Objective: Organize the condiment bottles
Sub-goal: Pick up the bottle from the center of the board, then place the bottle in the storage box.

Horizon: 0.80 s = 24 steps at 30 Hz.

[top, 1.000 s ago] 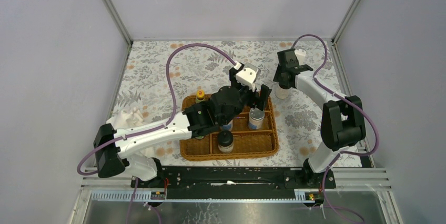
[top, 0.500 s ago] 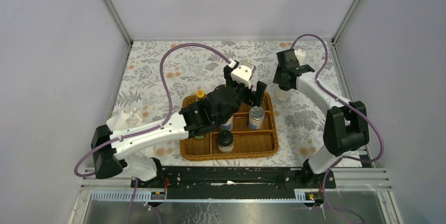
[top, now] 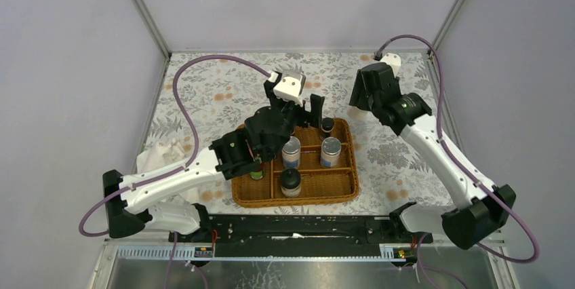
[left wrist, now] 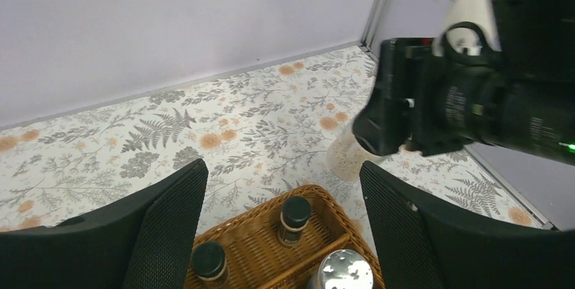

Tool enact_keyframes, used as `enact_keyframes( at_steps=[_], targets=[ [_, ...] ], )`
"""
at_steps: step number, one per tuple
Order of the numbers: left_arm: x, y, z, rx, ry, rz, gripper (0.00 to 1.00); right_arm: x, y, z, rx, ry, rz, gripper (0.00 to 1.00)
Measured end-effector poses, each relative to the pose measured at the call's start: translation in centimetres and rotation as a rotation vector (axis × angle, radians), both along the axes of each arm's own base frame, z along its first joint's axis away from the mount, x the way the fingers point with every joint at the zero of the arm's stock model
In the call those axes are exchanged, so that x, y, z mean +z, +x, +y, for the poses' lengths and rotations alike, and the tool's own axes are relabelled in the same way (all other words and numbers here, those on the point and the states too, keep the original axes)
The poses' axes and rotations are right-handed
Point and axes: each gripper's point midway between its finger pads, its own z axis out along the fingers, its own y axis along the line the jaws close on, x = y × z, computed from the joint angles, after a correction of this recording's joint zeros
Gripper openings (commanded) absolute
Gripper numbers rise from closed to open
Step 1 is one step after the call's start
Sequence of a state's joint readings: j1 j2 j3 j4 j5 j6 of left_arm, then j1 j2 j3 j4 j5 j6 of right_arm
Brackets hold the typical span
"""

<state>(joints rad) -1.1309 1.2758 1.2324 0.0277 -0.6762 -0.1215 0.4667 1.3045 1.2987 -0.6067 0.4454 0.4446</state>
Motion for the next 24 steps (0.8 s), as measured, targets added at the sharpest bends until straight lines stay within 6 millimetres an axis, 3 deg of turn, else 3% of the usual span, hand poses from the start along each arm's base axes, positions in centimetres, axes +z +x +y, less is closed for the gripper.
enact_keyframes(
  at_steps=[8, 16, 24],
  targets=[
    [0.8, 0.0, 1.8, 0.052, 0.009, 0.007, 0.86, 3.2, -5.5, 1.0, 0.116, 0.003, -0.029, 0.0],
    [0.4, 0.1, 2.8, 0.09, 0.04, 0.019, 0.86, 5.8, -10.8, -1.2, 0.166, 0.061, -0.076, 0.0],
    [-0.1, 0.1, 3.2, 0.107, 0.062, 0.027, 0.85, 3.9, -14.6, -2.5, 0.196, 0.077, -0.005, 0.0]
  ],
)
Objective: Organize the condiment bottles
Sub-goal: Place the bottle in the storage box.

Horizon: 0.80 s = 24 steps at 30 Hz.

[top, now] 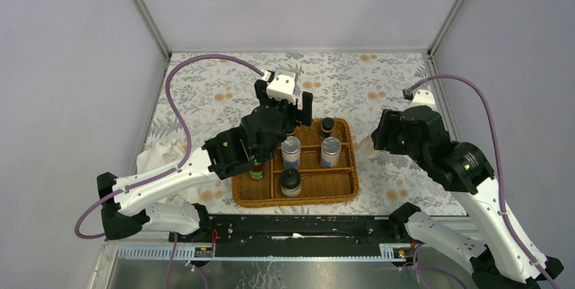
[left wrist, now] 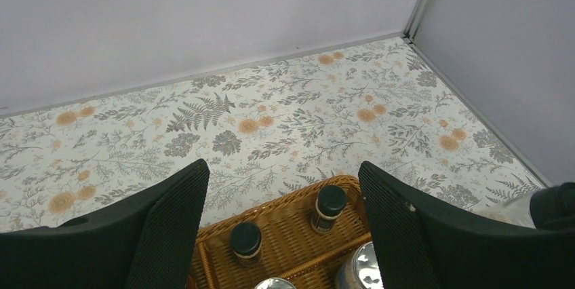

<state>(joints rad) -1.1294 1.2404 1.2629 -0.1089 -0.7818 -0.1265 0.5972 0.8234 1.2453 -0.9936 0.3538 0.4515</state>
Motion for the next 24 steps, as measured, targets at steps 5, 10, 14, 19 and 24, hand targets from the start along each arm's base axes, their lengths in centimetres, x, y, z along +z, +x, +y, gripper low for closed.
enact_keyframes(
  at_steps=[5, 10, 14, 19, 24],
  targets=[
    [-0.1, 0.1, 0.2, 0.009, 0.006, 0.002, 0.85, -1.5, -1.7, -0.1, 0.02, 0.013, 0.058, 0.0],
    [-0.3, 0.3, 0.5, 0.017, 0.013, 0.005, 0.85, -3.7, -3.4, 0.1, 0.053, 0.038, 0.119, 0.0],
    [-0.4, 0.3, 0.6, 0.021, 0.019, 0.008, 0.85, -5.8, -4.4, 0.3, 0.076, 0.041, 0.177, 0.0],
    [-0.4, 0.4, 0.6, 0.022, 0.02, 0.008, 0.85, -7.1, -5.0, 0.7, 0.098, 0.048, 0.224, 0.0],
    [-0.4, 0.6, 0.8, 0.029, 0.021, 0.009, 0.85, -7.4, -4.9, 1.2, 0.111, 0.051, 0.241, 0.0]
  ],
)
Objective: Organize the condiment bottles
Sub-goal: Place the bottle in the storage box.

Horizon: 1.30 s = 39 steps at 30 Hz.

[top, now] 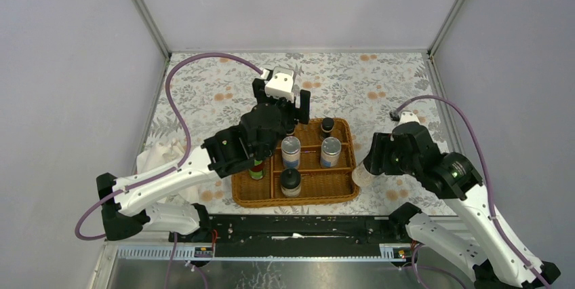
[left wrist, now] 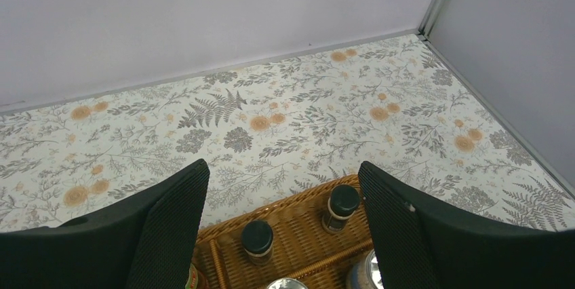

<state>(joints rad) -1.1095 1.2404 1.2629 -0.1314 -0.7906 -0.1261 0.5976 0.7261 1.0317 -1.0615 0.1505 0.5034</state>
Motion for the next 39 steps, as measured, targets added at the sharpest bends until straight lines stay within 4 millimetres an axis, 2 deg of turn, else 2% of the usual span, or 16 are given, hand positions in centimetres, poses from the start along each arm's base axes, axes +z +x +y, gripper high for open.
enact_keyframes(
  at_steps=[7, 13, 24, 39],
  targets=[
    [0.1, 0.3, 0.3, 0.011, 0.0, 0.0, 0.85, -0.7, 0.8, 0.9, 0.041, -0.045, 0.053, 0.0],
    [0.3, 0.6, 0.4, 0.015, -0.004, -0.002, 0.85, -1.4, 1.5, 2.7, 0.115, -0.082, 0.079, 0.0],
    [0.3, 1.0, 0.6, 0.02, -0.004, 0.0, 0.85, -2.2, 0.1, 6.6, 0.293, -0.169, 0.084, 0.0],
    [0.5, 1.1, 0.9, 0.021, -0.009, -0.001, 0.84, -2.6, -2.3, 9.8, 0.465, -0.229, 0.024, 0.0]
  ],
)
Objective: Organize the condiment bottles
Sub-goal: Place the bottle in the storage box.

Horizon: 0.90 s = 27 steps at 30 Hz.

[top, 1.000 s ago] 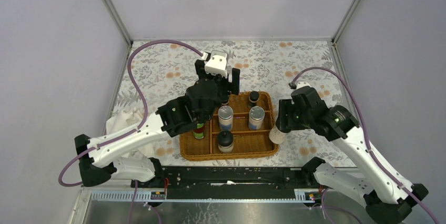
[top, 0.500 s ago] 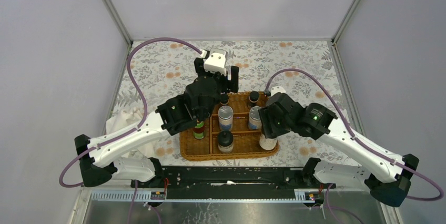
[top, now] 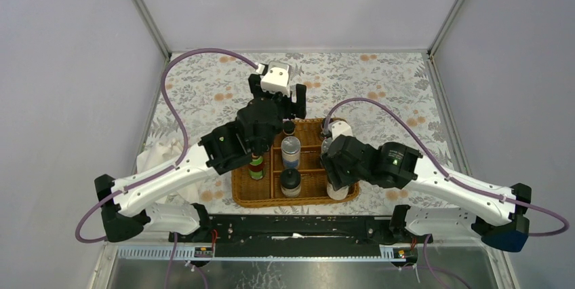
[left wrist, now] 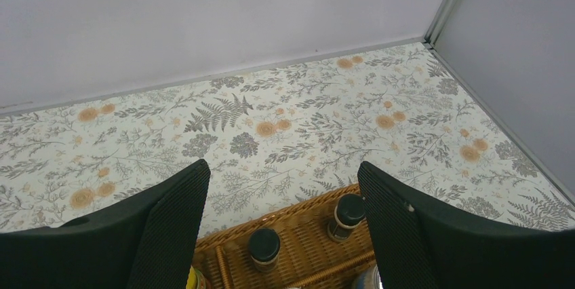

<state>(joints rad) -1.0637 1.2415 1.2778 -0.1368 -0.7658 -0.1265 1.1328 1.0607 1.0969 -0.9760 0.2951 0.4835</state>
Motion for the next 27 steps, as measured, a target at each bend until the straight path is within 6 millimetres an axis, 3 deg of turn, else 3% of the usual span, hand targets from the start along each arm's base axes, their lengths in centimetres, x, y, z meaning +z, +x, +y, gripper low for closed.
enact_keyframes(
  at_steps=[13, 19, 27],
  targets=[
    [1.7, 0.2, 2.3, 0.031, -0.019, -0.017, 0.83, 0.4, 0.1, 1.6, 0.067, 0.023, -0.05, 0.0],
    [3.8, -0.3, 3.5, 0.032, -0.063, -0.042, 0.83, -0.3, 0.3, 1.9, 0.095, 0.015, -0.066, 0.0],
    [4.0, -0.5, 3.6, 0.023, -0.065, -0.043, 0.81, -1.3, 0.7, 2.1, 0.127, -0.011, -0.085, 0.0]
  ],
)
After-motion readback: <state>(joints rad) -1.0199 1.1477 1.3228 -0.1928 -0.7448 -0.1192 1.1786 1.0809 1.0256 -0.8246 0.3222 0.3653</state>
